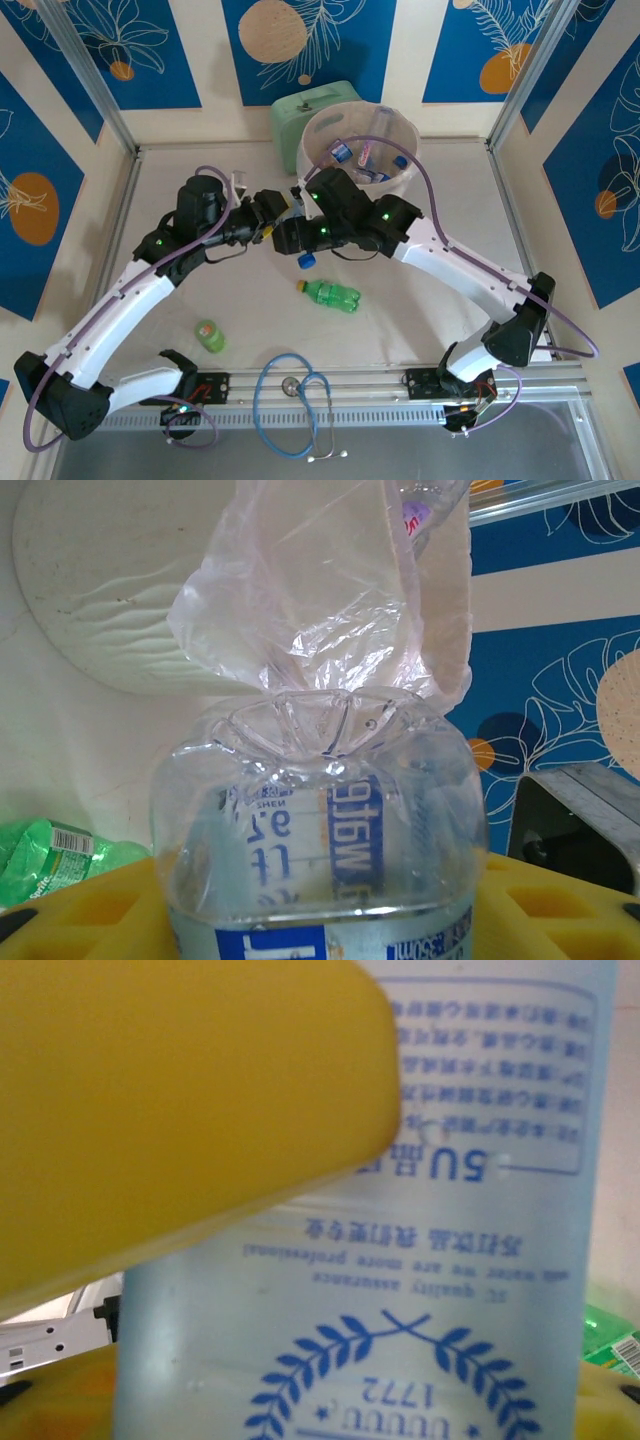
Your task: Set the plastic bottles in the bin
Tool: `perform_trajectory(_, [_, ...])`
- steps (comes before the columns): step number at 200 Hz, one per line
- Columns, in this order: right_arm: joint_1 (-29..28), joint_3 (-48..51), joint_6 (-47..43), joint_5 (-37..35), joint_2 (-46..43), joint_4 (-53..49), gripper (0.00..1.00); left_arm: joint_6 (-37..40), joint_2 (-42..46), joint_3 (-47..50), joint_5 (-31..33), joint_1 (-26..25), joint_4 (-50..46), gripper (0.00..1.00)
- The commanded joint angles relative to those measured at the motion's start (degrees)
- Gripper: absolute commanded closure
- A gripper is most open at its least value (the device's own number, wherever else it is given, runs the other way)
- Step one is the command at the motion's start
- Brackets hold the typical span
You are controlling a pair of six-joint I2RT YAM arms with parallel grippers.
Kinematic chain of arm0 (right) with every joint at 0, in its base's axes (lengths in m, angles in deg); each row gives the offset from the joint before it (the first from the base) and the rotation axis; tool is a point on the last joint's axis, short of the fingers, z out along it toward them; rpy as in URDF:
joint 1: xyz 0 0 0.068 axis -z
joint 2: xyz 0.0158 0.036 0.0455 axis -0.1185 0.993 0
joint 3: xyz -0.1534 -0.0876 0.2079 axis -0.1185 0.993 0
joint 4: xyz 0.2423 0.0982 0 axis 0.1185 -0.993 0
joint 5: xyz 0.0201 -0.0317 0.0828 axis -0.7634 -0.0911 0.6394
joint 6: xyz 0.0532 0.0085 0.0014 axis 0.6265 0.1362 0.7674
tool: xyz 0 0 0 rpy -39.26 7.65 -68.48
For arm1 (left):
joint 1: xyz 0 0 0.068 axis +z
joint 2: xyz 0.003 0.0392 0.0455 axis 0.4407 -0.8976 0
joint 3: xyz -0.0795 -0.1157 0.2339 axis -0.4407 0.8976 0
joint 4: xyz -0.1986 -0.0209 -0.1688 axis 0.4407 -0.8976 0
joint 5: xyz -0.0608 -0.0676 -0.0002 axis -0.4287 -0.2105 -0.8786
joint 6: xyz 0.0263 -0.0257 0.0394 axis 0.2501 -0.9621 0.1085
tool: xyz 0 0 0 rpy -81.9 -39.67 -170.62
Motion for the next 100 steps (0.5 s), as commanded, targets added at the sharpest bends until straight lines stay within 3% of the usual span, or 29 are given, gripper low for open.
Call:
perform_trajectory(1, [-0.36, -3.02, -0.68, -0.62, -0.06, -0.21, 0.46, -0.15, 0.49, -0.87, -2.97, 0.60, 2.04, 0.34])
perform_trajectory(20, [-0.39, -3.89, -1.13, -1.43, -0.50, -1.04, 0.48, 0.79, 0.98, -1.56, -0.38, 0.89, 0.16, 0.01])
perform_trajectory(53, [0.58, -7.44, -3.29, -4.74, -0.61, -4.10, 0.48, 4.67, 2.96, -5.50, 6.95, 1.94, -4.88, 0.00])
perform_trajectory(100, [8.30, -19.14, -8.43, -6.35, 1.42, -9.25, 0.48, 9.03, 7.30, -6.17, 15.56, 3.01, -10.34, 0.00])
